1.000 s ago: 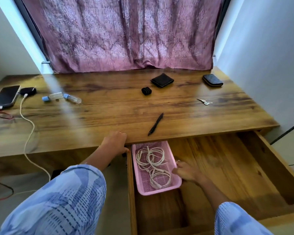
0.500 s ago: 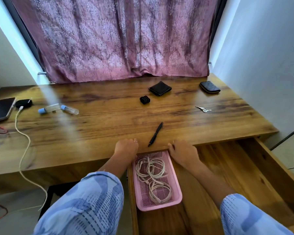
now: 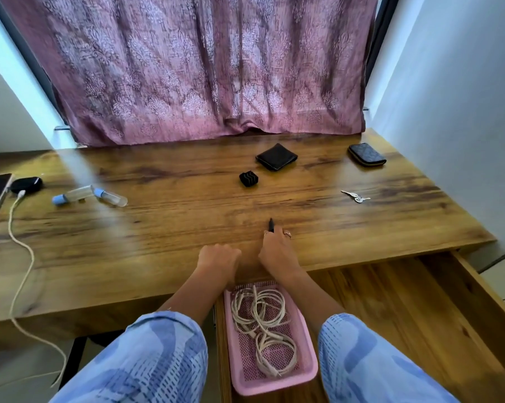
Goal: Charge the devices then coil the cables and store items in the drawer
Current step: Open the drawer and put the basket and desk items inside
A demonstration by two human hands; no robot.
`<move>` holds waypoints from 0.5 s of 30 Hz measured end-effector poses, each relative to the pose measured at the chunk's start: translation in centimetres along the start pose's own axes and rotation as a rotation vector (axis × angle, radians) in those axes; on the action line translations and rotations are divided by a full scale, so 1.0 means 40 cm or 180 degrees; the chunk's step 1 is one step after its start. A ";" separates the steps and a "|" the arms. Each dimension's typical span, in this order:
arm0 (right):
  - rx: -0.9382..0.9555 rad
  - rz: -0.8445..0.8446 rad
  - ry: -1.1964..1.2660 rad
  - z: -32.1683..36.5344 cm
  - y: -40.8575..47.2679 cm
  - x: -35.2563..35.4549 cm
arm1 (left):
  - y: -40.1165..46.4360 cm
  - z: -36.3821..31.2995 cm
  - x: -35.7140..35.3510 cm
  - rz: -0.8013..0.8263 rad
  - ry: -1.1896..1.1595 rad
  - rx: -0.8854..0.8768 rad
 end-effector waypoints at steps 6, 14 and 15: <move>-0.0188 -0.0296 0.0173 -0.096 -0.048 0.015 | -0.012 -0.004 0.007 0.0042 -0.0121 -0.0002; -0.0683 -0.0748 0.0195 -0.358 -0.284 0.004 | -0.006 -0.097 0.018 0.0233 -0.0097 0.0035; -0.0696 -0.0670 0.0155 -0.373 -0.311 -0.025 | -0.001 -0.121 0.025 0.0149 -0.0103 -0.0049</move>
Point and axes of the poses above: each hand's wrist, its own y-axis towards the middle knuckle, its own x-axis out of the back of the hand, z = x × y, the point moved 10 cm from there along y, towards the middle knuckle, and after that the axes turned 12 degrees about -y, right-handed, at the moved point
